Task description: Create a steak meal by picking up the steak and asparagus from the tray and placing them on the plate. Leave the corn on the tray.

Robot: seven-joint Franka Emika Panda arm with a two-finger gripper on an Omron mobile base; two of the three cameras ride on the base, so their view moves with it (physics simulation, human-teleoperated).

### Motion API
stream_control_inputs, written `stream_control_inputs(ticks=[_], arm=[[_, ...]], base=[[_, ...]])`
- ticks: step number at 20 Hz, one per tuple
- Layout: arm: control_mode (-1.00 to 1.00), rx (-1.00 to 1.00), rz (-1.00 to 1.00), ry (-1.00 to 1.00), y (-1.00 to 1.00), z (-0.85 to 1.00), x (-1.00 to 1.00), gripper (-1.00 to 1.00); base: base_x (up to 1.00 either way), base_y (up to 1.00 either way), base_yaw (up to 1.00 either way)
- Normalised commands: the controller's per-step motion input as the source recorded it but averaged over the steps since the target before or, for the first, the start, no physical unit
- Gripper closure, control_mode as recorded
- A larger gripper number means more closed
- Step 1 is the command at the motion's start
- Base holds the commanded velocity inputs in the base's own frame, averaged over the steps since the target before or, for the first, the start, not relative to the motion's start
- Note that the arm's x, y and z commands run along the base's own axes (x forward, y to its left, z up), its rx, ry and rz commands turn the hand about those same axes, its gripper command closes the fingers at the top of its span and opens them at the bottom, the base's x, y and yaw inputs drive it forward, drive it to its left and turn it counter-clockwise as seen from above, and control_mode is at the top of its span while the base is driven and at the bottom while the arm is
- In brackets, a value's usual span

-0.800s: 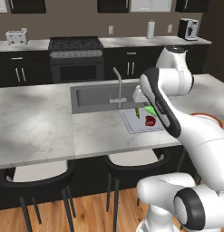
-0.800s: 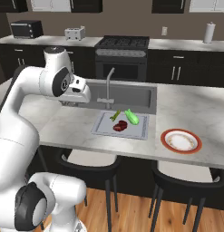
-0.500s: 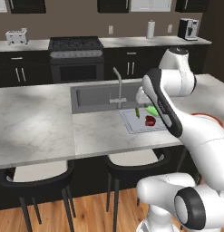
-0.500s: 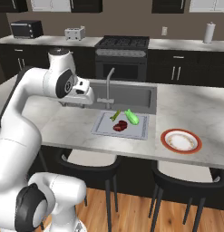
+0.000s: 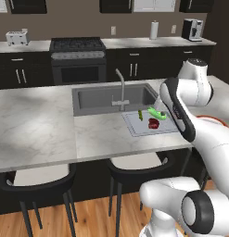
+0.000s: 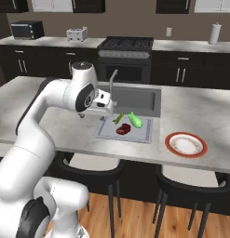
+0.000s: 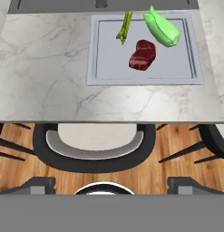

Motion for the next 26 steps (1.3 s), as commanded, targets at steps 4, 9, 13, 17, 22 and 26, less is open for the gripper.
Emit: stream_control_inputs(ticks=[4, 9, 13, 17, 22, 26], arm=[[-1.0, 0.0, -0.06, 0.01, -0.33, -0.37, 0.43, -1.0], [-1.0, 0.01, -0.11, 0.13, -0.11, -0.37, 0.66, -1.0], [-1.0, 0.0, -0.11, 0.15, 0.0, -0.41, 0.61, -1.0], [-1.0, 0.0, -0.11, 0.15, 0.0, -0.47, 0.43, -1.0], [-1.0, 0.03, -0.13, 0.11, -0.02, -0.47, 0.38, -1.0], [-1.0, 0.04, -0.1, 0.07, -0.14, -0.42, 0.39, -1.0]], base=[[0.0, 0.0, 0.0], [0.0, 0.0, 0.0], [0.0, 0.0, 0.0], [0.0, 0.0, 0.0], [0.0, 0.0, 0.0], [0.0, 0.0, 0.0]])
